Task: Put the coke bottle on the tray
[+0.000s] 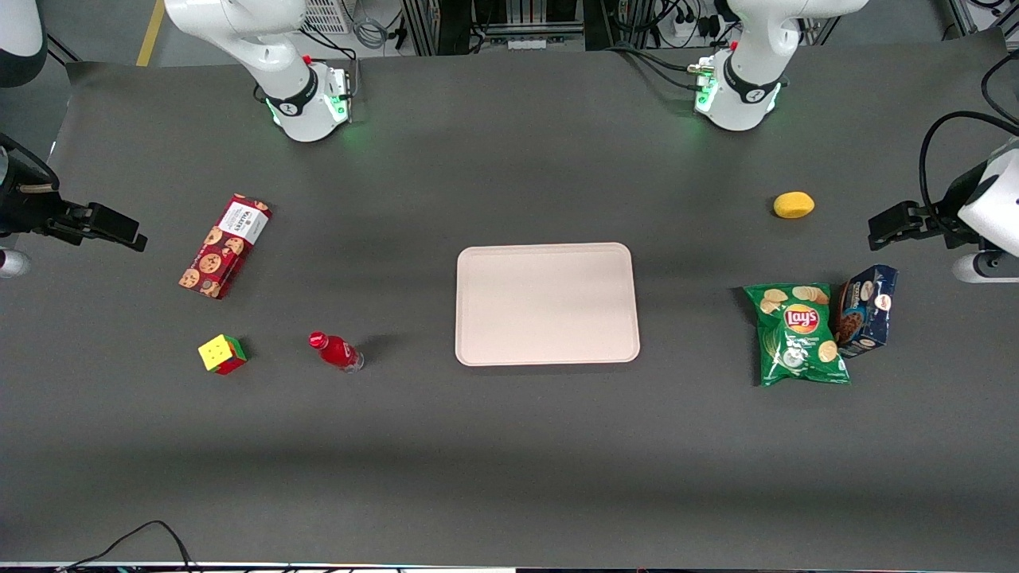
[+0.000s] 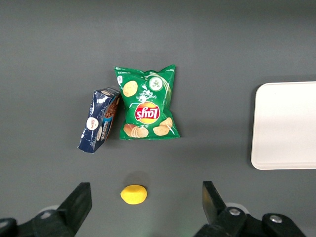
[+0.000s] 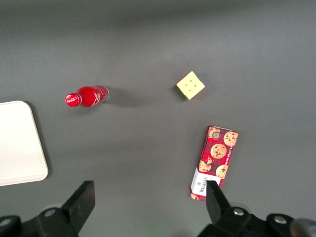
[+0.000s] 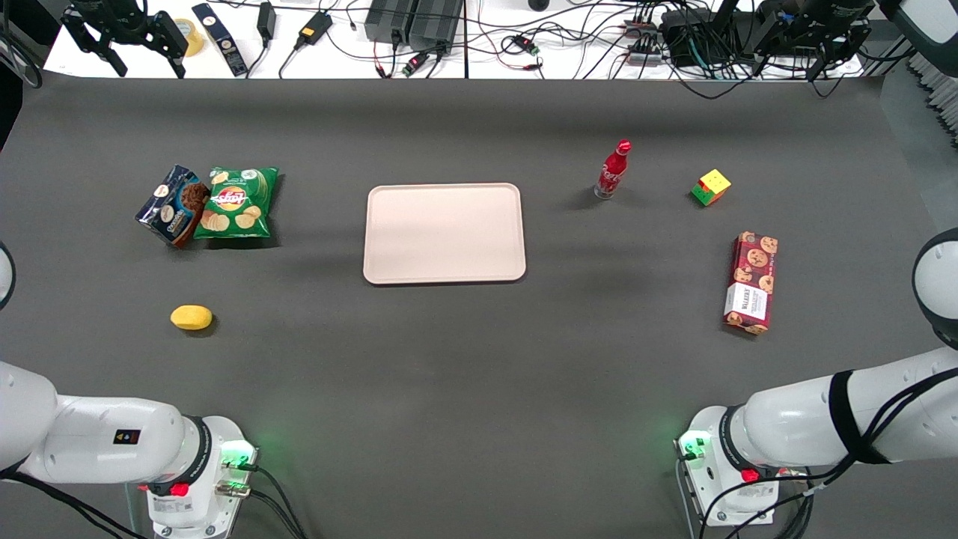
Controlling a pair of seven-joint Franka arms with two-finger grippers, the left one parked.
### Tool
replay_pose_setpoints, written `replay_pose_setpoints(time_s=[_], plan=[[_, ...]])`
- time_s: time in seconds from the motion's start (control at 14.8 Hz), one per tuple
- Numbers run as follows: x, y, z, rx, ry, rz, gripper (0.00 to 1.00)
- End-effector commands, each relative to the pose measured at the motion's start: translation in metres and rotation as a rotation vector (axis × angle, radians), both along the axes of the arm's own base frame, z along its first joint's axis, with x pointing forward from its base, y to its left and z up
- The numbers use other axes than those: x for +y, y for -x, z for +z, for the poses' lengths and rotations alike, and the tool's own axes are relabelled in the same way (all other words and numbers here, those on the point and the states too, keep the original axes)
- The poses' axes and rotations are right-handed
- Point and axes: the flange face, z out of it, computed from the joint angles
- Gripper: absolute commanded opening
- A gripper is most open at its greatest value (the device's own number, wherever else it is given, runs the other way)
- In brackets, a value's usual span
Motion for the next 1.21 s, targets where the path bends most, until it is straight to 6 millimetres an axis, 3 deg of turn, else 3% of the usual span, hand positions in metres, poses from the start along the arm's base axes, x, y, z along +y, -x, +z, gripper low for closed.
replay_pose_setpoints(time_s=[0.0,0.13,0.4,0.67,0.88,1.01,1.15], plan=[[0.003,-0.001,0.005,0.000,-0.010,-0.011,1.00],[0.007,-0.001,0.005,-0.002,-0.007,0.003,1.00],[0.045,-0.005,-0.003,0.009,-0.006,0.058,1.00],[0.112,-0.007,0.003,-0.015,-0.007,0.172,1.00],[0.145,-0.010,-0.002,-0.011,-0.012,0.226,1.00],[0.151,-0.016,-0.017,0.005,-0.010,0.233,1.00],[0.154,-0.034,-0.058,0.007,-0.008,0.233,1.00]])
